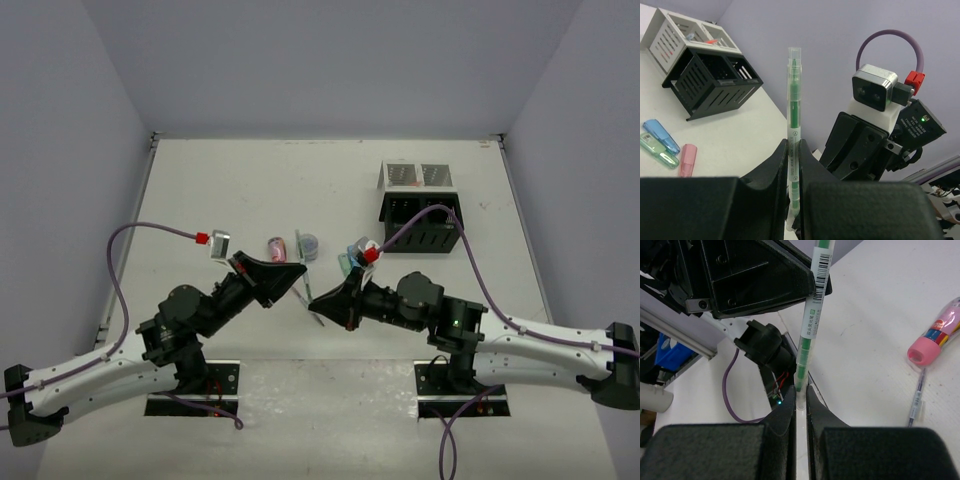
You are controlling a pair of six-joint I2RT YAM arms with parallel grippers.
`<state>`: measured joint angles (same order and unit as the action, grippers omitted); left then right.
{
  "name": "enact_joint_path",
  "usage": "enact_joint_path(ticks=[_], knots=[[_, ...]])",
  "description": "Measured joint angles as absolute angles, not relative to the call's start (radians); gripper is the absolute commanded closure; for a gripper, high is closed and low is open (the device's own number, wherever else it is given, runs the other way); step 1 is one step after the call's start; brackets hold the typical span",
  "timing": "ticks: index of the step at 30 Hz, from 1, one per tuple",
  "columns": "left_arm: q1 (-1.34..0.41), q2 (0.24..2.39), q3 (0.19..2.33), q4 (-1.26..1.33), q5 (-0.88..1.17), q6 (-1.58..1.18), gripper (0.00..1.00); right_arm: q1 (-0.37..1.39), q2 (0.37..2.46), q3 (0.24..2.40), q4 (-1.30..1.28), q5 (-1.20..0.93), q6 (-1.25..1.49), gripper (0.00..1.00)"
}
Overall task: Sort the stationery into containers
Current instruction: Close the pen cap on the pen.
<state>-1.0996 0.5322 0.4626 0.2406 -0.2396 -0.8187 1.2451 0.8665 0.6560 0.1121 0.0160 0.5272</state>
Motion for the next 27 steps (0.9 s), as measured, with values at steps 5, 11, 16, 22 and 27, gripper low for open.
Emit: enact_joint_path(ticks=[5,11,16,22,27], knots=[[-1.100,0.502,0.430,0.272,-0.242,-0.818,1.00,1.245,0.883,0.675,0.095,0.017,0.564,1.00],[-1.099,0.501,0.401,0.342,-0.215,-0.777,1.00,1.246,0.899,0.708,0.053,0.019,0.590,1.00],[-1.099,0.500,0.360,0.415,-0.185,-0.739,1.00,1.246,0.897,0.714,0.033,0.036,0.603,1.00],[-1.097,0.506,0.346,0.455,-0.159,-0.714,1.00,1.249,0.896,0.714,0.028,0.039,0.598,1.00],[-1.093,0.527,0.343,0.495,-0.125,-0.694,1.00,1.250,0.894,0.714,0.030,0.038,0.554,1.00]])
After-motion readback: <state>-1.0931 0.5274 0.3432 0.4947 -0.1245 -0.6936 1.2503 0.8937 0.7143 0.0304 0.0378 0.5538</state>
